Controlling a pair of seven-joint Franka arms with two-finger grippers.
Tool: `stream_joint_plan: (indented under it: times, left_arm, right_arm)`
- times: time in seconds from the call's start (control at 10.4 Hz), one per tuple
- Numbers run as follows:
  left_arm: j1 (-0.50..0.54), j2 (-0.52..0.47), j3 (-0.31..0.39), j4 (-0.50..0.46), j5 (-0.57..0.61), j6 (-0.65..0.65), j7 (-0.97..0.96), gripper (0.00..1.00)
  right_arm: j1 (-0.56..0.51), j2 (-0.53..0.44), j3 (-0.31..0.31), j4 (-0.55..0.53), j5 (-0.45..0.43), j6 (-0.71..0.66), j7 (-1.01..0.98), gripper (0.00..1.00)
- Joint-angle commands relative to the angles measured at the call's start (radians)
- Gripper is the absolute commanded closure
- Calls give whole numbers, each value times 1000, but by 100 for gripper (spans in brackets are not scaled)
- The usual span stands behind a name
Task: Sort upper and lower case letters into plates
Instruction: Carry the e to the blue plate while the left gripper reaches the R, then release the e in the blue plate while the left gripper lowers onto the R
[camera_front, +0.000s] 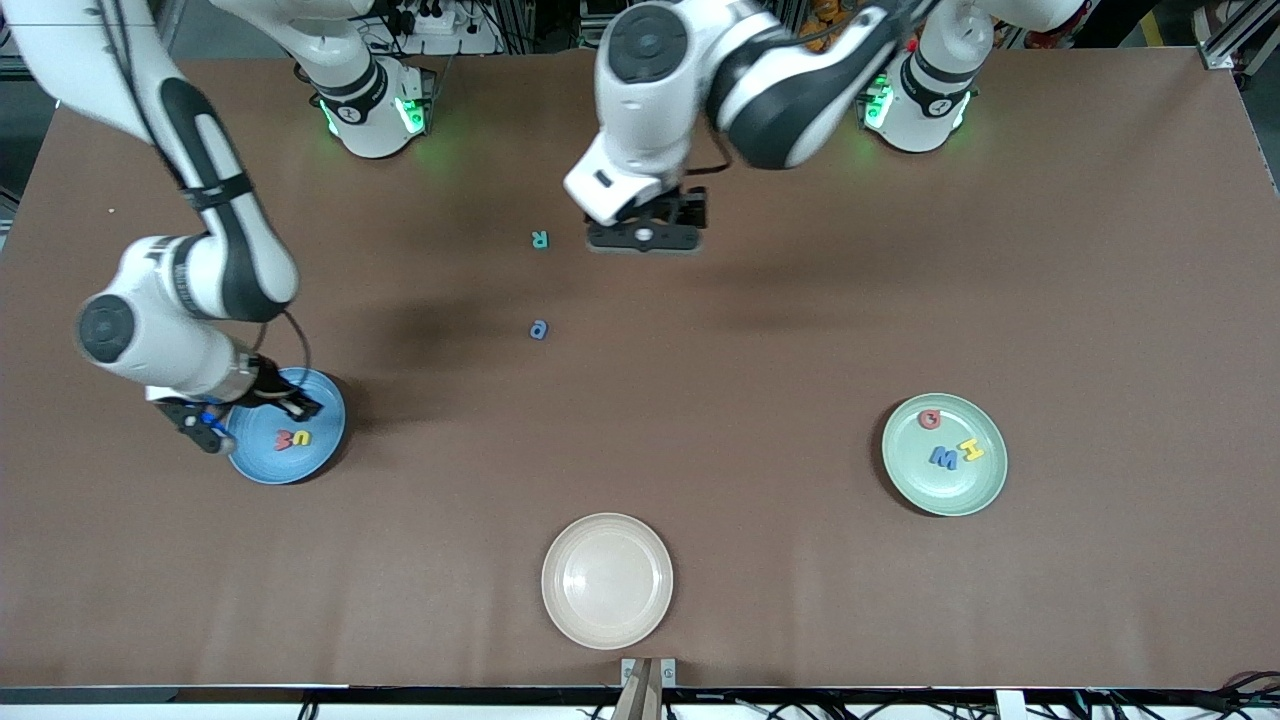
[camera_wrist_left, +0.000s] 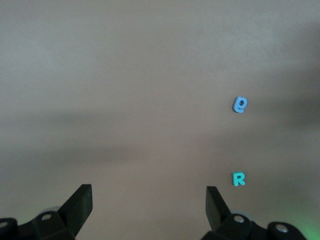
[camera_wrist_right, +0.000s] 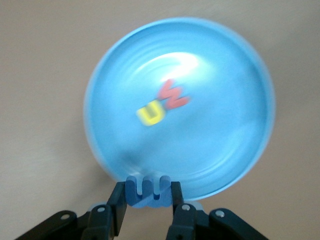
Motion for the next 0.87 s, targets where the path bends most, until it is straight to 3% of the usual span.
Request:
stream_joint_plan:
  times: [0.0, 0.19, 0.29, 0.39, 0.48, 0.77]
  left_arm:
    - [-202, 156, 138, 113, 13, 19, -114, 0]
    - [-276, 241, 166, 120, -1, 95, -168, 0]
    - [-297, 271, 166, 121, -8, 150, -195, 0]
    - [-313, 295, 166, 123, -21, 195, -199, 0]
    - [-334, 325, 182, 141, -53, 232, -202, 0]
    - [-425, 423, 237, 207, -91, 284, -235, 0]
  right_arm:
    - [-65, 40, 17, 37, -7, -27, -103, 100]
    - [-76, 132, -9, 108, -82, -21, -101, 98]
    - [-85, 143, -12, 117, -94, -19, -103, 90]
    - [-79, 143, -13, 120, -95, -22, -97, 59]
    - [-76, 141, -13, 122, -93, -28, -94, 4]
    - [-57, 137, -11, 123, -79, -57, -85, 0]
